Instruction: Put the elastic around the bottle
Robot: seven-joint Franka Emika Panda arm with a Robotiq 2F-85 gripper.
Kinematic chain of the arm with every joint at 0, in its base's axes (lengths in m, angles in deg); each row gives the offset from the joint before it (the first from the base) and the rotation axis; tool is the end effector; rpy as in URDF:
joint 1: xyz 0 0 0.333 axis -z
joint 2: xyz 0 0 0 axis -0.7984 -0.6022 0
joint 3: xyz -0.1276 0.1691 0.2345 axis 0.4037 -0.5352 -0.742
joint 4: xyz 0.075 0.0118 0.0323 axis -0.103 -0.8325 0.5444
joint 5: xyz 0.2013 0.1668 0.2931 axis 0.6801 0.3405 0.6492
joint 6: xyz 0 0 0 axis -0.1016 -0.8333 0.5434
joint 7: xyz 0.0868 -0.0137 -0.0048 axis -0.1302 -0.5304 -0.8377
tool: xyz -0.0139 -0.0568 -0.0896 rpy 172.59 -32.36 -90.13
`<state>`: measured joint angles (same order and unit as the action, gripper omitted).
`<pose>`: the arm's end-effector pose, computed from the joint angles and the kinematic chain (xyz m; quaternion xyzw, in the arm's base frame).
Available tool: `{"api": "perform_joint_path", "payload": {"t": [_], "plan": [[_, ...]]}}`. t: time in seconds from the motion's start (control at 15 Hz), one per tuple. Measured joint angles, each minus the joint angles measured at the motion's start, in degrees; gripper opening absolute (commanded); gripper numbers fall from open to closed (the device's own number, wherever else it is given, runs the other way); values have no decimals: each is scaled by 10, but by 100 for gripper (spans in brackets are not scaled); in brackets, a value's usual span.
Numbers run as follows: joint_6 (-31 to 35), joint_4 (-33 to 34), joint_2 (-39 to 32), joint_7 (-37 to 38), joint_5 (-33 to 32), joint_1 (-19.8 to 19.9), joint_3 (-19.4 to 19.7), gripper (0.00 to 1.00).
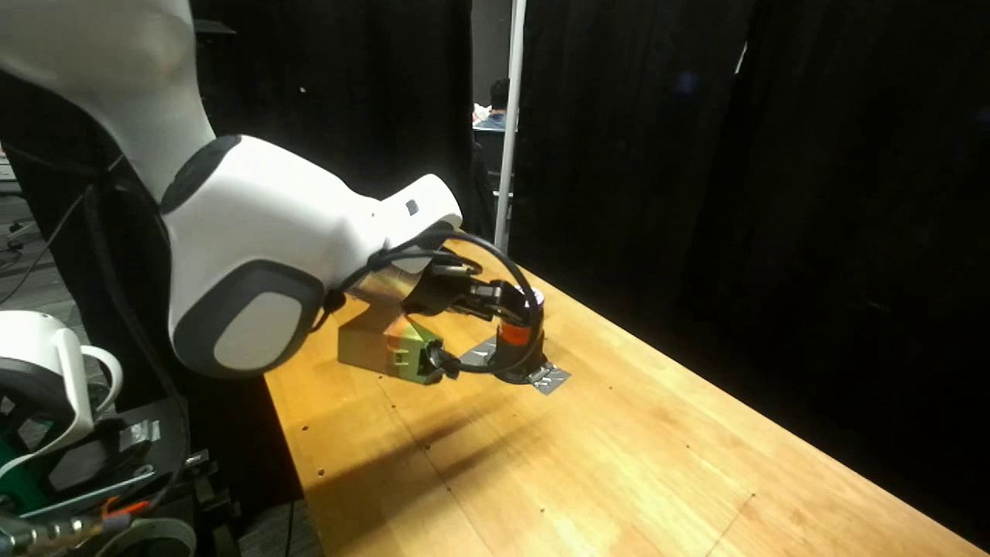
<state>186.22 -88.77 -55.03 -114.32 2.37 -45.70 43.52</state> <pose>0.4447 0.0219 0.2695 0.8647 0.2273 0.4385 0.0912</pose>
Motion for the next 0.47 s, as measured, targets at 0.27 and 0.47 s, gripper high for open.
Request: {"api": "perform_joint_path", "payload": {"t": [0.27,0.47], "plan": [[-188,-14,127,-92,200,-108,78,100],[-256,-14,170,-226,354,-91,71,100]]}}
